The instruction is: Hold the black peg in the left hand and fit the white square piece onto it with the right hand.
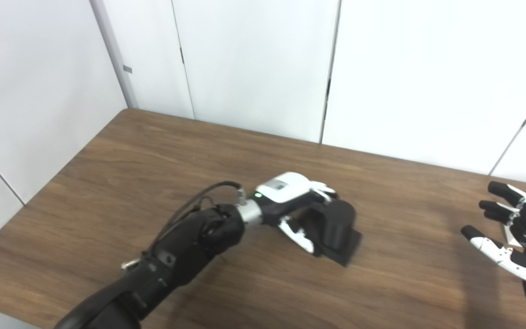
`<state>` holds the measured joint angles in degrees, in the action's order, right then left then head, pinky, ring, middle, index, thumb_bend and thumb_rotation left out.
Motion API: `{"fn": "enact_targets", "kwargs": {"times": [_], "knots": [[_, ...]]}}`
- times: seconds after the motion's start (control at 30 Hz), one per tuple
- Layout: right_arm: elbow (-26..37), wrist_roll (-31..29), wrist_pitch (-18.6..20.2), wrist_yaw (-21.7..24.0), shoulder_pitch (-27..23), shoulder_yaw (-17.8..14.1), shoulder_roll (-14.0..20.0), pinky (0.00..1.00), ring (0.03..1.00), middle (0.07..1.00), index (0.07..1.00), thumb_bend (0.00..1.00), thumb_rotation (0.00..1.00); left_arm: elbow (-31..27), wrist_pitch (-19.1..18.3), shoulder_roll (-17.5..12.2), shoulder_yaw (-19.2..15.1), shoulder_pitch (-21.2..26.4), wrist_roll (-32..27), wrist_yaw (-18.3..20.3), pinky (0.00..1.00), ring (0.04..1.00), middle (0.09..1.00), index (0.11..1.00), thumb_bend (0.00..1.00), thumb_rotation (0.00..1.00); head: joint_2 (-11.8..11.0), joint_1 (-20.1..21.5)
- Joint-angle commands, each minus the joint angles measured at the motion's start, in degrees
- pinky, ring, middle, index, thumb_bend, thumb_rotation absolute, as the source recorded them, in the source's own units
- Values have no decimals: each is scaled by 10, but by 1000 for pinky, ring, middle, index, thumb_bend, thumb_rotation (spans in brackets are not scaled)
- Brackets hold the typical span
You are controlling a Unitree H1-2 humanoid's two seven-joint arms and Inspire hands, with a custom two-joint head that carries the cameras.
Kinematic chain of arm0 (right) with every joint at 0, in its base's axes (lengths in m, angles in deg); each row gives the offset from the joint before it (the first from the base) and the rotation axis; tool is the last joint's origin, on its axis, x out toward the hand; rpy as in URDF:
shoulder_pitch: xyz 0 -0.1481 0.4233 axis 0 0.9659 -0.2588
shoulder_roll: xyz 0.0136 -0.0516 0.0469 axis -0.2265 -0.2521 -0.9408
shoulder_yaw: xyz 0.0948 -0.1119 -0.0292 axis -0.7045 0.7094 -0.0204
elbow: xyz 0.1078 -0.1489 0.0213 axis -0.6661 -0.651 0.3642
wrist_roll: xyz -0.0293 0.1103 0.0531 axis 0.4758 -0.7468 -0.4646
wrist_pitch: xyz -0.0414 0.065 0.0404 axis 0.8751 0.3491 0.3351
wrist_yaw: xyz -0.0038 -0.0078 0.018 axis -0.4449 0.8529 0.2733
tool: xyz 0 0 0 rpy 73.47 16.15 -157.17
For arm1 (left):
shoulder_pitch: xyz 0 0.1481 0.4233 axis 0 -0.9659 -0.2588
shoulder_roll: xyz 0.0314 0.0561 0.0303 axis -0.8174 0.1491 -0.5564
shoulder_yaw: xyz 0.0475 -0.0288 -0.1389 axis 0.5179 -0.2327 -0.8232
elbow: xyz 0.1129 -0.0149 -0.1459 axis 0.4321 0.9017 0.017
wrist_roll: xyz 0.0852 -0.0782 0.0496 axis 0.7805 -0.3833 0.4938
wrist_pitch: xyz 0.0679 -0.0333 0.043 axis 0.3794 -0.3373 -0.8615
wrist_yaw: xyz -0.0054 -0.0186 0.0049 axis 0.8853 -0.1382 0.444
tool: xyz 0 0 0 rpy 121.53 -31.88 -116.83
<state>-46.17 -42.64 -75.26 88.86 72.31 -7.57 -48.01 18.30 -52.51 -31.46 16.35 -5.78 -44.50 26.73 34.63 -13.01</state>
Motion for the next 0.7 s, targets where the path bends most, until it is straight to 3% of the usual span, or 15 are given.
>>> {"fn": "enact_targets", "kwargs": {"times": [0.0,0.23,0.43,0.67], "knots": [[3,1,-33,-9,-21,-4,5,697,711,801,743,488,54,31,10,5,35,-4,56,8,769,900,871,493,521,77,1,5],[-15,12,-54,-14,-25,-3,5,647,692,785,729,527,57,47,20,10,79,12,91,-6,770,894,895,493,521,76,8,34],[-33,16,-81,-16,-30,-2,7,595,669,767,717,569,162,33,18,-7,95,14,103,-1,779,890,879,492,523,73,17,100],[-20,17,-68,-6,-42,-1,19,588,673,773,726,640,228,17,34,-45,97,12,103,-1,771,880,878,493,522,74,11,215]]}}
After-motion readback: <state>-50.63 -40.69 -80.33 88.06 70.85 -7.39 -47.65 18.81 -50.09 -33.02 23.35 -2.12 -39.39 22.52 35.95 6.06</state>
